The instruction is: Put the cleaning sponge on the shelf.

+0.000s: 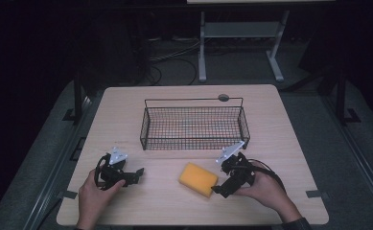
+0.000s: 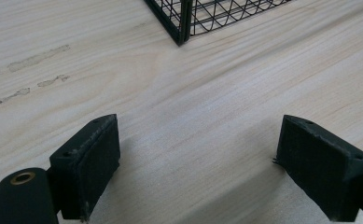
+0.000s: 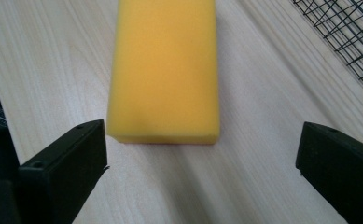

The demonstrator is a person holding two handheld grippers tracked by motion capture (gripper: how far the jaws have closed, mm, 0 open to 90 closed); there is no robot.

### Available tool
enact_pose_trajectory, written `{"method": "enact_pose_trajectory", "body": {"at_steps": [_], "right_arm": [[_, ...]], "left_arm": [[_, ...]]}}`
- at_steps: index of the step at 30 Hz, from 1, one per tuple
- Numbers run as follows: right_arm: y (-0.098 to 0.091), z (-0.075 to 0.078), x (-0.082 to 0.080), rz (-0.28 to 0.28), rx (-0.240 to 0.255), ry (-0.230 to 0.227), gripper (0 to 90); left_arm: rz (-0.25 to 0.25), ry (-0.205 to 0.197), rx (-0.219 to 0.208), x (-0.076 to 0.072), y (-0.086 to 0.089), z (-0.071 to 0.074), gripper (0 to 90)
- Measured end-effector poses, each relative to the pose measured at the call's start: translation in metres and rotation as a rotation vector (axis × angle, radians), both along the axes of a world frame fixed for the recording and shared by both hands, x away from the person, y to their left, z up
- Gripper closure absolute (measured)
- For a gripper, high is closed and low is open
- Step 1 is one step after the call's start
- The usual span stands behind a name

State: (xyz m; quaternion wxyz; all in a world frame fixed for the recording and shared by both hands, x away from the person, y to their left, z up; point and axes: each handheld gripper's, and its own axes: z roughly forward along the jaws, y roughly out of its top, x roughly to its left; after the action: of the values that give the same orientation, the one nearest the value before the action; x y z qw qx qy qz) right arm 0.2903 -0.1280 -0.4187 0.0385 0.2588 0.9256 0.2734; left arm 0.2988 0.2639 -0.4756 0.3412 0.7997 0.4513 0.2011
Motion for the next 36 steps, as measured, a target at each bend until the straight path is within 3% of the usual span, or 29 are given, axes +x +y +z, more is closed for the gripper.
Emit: {"method": "enact_pose_trajectory", "body": {"at_steps": [4, 13, 36], "right_arm": [[0.006, 0.001, 0.002, 0.003, -0.032, -0.008, 1.5], [0.026, 0.004, 0.008, 0.021, -0.053, -0.003, 1.4], [0.066, -0.008, 0.018, 0.067, -0.129, 0.019, 1.5]], "left_arm": [[0.0, 0.0, 0.0, 0.0, 0.0, 0.0, 12.6], [0.0, 0.0, 0.0, 0.0, 0.0, 0.0, 12.5], [0.0, 0.0, 0.0, 0.0, 0.0, 0.0, 12.6]]}}
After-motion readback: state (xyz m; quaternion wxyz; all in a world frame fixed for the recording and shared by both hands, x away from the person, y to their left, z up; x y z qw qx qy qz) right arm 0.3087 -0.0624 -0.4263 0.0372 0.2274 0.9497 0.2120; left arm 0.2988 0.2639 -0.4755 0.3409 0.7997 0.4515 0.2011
